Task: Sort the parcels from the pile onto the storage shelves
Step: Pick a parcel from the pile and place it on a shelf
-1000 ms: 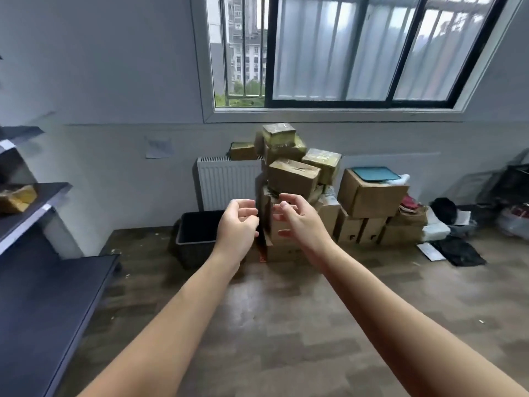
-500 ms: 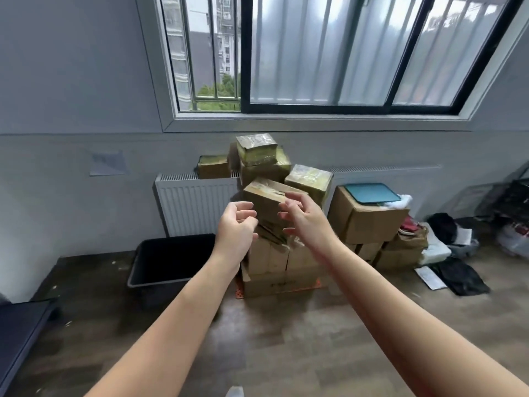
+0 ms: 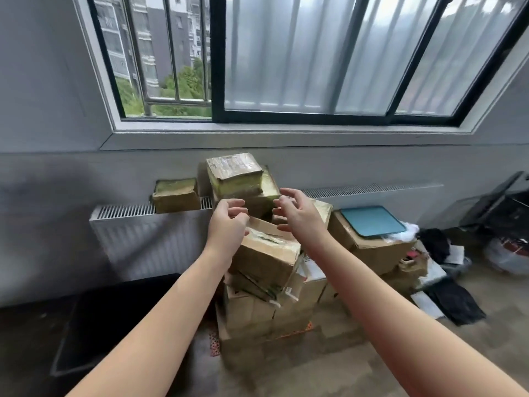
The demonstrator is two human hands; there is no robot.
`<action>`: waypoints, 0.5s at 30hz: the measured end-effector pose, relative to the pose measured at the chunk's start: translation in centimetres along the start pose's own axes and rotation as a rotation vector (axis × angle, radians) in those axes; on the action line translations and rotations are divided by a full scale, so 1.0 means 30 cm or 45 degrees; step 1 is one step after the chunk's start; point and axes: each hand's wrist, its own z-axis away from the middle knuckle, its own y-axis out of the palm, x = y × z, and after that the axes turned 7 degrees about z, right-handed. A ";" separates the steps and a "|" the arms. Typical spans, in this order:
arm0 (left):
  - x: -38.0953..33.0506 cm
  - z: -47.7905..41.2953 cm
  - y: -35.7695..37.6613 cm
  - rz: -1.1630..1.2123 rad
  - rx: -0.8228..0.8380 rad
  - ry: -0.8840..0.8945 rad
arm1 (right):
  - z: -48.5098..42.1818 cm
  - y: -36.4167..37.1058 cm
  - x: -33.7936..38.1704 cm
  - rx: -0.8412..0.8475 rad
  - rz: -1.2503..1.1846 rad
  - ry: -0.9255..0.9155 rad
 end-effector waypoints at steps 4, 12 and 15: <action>0.013 -0.225 0.028 -0.029 -0.021 -0.018 | -0.239 0.036 -0.044 0.020 0.005 0.022; 0.105 -0.732 0.076 -0.149 -0.251 -0.082 | -0.831 0.096 -0.178 0.126 0.088 0.032; 0.127 -0.887 0.094 -0.228 -0.349 -0.148 | -1.048 0.111 -0.235 0.181 0.147 0.060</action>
